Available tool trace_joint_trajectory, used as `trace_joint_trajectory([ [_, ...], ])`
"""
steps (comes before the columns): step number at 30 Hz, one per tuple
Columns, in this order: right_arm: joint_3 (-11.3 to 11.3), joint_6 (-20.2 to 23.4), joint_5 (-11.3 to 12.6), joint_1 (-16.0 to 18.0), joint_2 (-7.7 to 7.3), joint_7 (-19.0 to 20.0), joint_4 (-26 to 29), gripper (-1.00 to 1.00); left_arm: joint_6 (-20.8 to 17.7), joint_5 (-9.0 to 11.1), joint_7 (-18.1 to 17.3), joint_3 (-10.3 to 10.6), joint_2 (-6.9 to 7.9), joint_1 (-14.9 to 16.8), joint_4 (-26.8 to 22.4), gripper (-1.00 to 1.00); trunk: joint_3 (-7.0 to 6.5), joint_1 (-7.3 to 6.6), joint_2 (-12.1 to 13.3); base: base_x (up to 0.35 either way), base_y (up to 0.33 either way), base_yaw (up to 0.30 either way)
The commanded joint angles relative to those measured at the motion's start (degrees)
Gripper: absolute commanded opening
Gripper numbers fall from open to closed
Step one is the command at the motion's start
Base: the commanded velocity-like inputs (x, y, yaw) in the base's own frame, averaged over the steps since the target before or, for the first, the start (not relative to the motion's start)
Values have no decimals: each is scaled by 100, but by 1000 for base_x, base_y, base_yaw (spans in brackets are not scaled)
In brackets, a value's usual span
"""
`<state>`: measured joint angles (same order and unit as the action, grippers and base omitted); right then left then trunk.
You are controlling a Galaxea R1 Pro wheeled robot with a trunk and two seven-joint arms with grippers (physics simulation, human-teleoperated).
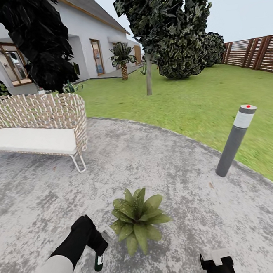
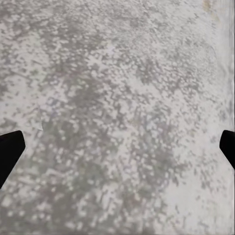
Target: Pick up the pesticide atomizer in the garden and spray insectifuge to fully cover both potted plants in the garden.
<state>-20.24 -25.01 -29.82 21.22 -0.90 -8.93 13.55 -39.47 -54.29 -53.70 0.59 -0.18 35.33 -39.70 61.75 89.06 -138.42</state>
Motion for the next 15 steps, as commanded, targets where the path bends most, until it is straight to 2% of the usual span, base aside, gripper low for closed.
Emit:
trace_joint_trajectory([
  [1, -33, -21, -60, 5, 2, -21, -10, 100, -80, -34, -42, 2, 7, 137, -2, -100, 6, -1, -2, -1, -237, 0],
  [4, -33, -21, -59, 5, 2, -22, -10, 100, -117, -37, -190, 8, 31, 256, 12, -100, 6, -1, -2, 0, -79, 54],
  [5, -33, -21, -59, 5, 2, -23, -12, 100, -121, -49, -424, 60, 55, 276, 9, -100, 6, -1, -2, 0, -14, 212],
  [7, -33, -21, -59, 5, 2, -22, -11, 100, -128, -213, -735, 336, 62, 287, 7, -100, 6, -1, -2, 0, -4, 193],
  [9, -33, -21, -59, 5, 2, -23, -11, 100, -134, -480, -956, 514, 26, 290, 11, -100, 6, -1, -2, 0, -1, 59],
  [11, -33, -21, -61, 5, 2, -22, -17, 100, -139, -665, -1189, 563, 12, 283, 34, -100, 6, -1, -2, 0, 0, 11],
  [15, -33, -21, -67, 5, 2, -21, -12, 100, -188, -702, -1262, 557, 23, 289, 11, -100, 6, -1, -2, 0, 0, 2],
])
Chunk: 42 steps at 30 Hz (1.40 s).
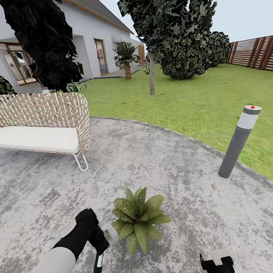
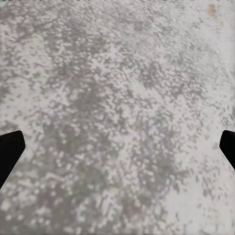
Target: Pick up the pesticide atomizer in the garden and spray insectifuge to fully cover both potted plants in the garden.
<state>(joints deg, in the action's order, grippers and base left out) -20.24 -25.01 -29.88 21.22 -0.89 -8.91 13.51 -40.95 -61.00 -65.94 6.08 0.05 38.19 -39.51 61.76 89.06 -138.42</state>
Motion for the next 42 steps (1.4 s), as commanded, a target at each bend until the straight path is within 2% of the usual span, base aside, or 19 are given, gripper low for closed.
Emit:
trace_joint_trajectory([
  [1, -33, -21, -62, 5, 1, -23, -8, 100, -46, -34, -63, 8, 7, 3, -11, -100, 5, -1, -2, 0, 0, 0],
  [3, -33, -21, -62, 5, 1, -23, -7, 100, -51, -35, -165, 7, 27, 10, -14, -100, 5, -1, -2, 0, 0, 0],
  [6, -33, -21, -62, 5, 1, -23, -7, 100, -48, -50, -550, 7, 54, 162, -29, -100, 5, -1, -2, 0, -124, 0],
  [10, -33, -21, -54, 5, 1, -23, -6, 100, -44, -72, -601, 15, 56, 204, -27, -100, 5, -1, -2, 0, -256, 38],
  [15, -33, -21, -53, 5, 1, -23, -6, 100, -44, -82, -561, 38, 71, 166, -15, -100, 5, -1, -2, 0, -107, 257],
  [20, -33, -21, -53, 5, 1, -23, -6, 100, -37, -88, -524, 34, 180, 151, -13, -100, 5, -1, -2, 0, -3, 246],
  [23, -33, -21, -53, 5, 1, -23, -6, 100, -36, -88, -502, 46, 197, 132, 21, -100, 5, -1, -2, 0, 0, 45],
  [24, -33, -21, -53, 5, 1, -23, -6, 100, -36, -86, -462, 48, 192, 132, 28, -100, 5, -1, -2, 0, 0, 13],
  [26, -33, -21, -53, 5, 1, -23, -6, 100, -41, -80, -146, 18, 167, 144, 38, -100, 5, -1, -2, 0, 0, 3],
  [31, -33, -21, -53, 5, 1, -23, -6, 100, -50, -69, -53, 12, 22, 201, 40, -100, 5, -1, -2, 0, 0, 0],
  [34, -33, -21, -53, 5, 1, -23, -6, 100, -34, -57, -51, -15, 99, 164, 59, -100, 5, -1, -2, 0, 0, 0],
  [37, -33, -21, -54, 5, 1, -23, -6, 100, -16, -40, -59, -19, 336, 100, 117, -100, 5, -1, -2, 0, 0, 0],
  [39, -33, -21, -53, 5, 1, -23, -6, 100, -11, -24, -43, -16, 383, 95, 233, -100, 5, -1, -2, 0, 0, 0],
  [42, -33, -21, -53, 5, 1, -23, -6, 100, -16, -48, -7, -17, 348, 100, 247, -100, 5, -1, -2, 0, 0, 49],
])
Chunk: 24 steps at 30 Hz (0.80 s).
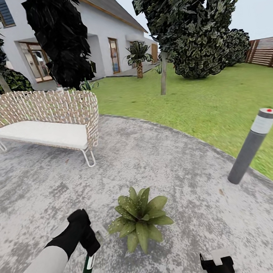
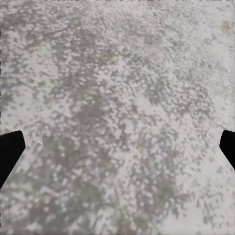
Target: Pick up the pesticide atomizer in the garden and spray insectifuge to fully cover both potted plants in the garden.
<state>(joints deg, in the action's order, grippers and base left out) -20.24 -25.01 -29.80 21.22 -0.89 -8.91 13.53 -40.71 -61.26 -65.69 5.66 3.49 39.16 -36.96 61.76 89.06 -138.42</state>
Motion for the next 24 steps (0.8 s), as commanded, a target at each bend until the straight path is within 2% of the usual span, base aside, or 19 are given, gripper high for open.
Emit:
trace_joint_trajectory([
  [1, -32, -21, -61, 5, 1, -23, -8, 100, -44, -20, -4, 27, -11, 13, -21, -100, 5, -1, -2, 0, 0, 170],
  [4, -32, -21, -61, 5, 1, -23, -8, 100, -112, -25, 241, 31, -157, 97, -45, -100, 5, -1, -2, 0, 0, 154],
  [6, -32, -21, -61, 5, 1, -23, -8, 100, -358, -38, 287, 41, -195, 156, -51, -100, 5, -1, -2, 0, 0, 27],
  [10, -32, -21, -63, 5, 1, -23, -8, 100, -525, -50, 302, 64, -192, 463, -48, -100, 5, -1, -2, 0, 0, 4],
  [13, -32, -21, -64, 5, 1, -23, -8, 100, -527, -53, 371, 81, -206, 436, -46, -100, 5, -1, -2, 0, 0, 0],
  [16, -32, -21, -68, 5, 1, -23, -8, 100, -528, -47, 737, 57, -207, 412, -35, -100, 5, -1, -2, 0, 0, 0],
  [24, -32, -21, -66, 5, 1, -23, -8, 100, -518, 37, 821, 40, -201, 399, 20, -100, 5, -1, -2, 0, -39, 0],
])
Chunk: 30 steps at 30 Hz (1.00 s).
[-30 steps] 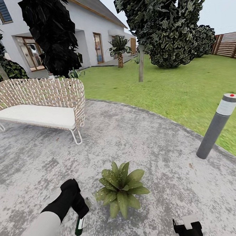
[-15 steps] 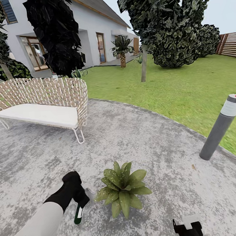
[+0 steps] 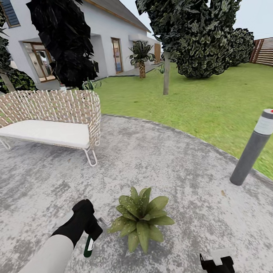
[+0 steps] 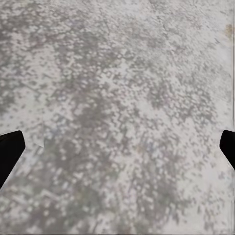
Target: Pick up the pesticide atomizer in the garden and spray insectifuge to fully cover both potted plants in the garden.
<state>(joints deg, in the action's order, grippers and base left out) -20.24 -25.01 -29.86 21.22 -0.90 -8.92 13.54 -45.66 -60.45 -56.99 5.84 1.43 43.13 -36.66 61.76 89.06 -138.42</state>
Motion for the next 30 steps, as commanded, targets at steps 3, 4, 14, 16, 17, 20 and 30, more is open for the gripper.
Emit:
trace_joint_trajectory([
  [3, -33, -21, -61, 5, 2, -22, -10, 100, -22, -44, -49, 23, 3, 2, 6, -100, 5, -1, -2, 0, -244, 32],
  [4, -33, -21, -60, 5, 2, -22, -10, 100, -22, -45, -44, 23, 3, 2, 9, -100, 5, -1, -2, 0, -268, 206],
  [14, -33, -21, -64, 5, 2, -22, -10, 100, -22, -109, -19, 34, 8, 2, 1, -100, 5, -1, -2, -19, -272, 267],
  [16, -33, -21, -64, 5, 2, -22, -12, 100, -22, -119, -18, 32, 10, 2, 6, -100, 5, -1, -2, -120, -272, 259],
  [17, -33, -21, -64, 5, 2, -22, -13, 100, -22, -122, -13, 36, 12, 2, 9, -100, 5, -1, -2, -72, -272, 249],
  [20, -33, -21, -64, 5, 2, -22, -10, 100, -22, -124, -8, 40, 14, 2, 10, -100, 5, -1, -2, -25, -272, 234],
  [30, -33, -21, -64, 5, 2, -22, -12, 100, -22, -125, -6, 40, -51, -1, 24, -100, 5, -1, -2, -110, -229, 47],
])
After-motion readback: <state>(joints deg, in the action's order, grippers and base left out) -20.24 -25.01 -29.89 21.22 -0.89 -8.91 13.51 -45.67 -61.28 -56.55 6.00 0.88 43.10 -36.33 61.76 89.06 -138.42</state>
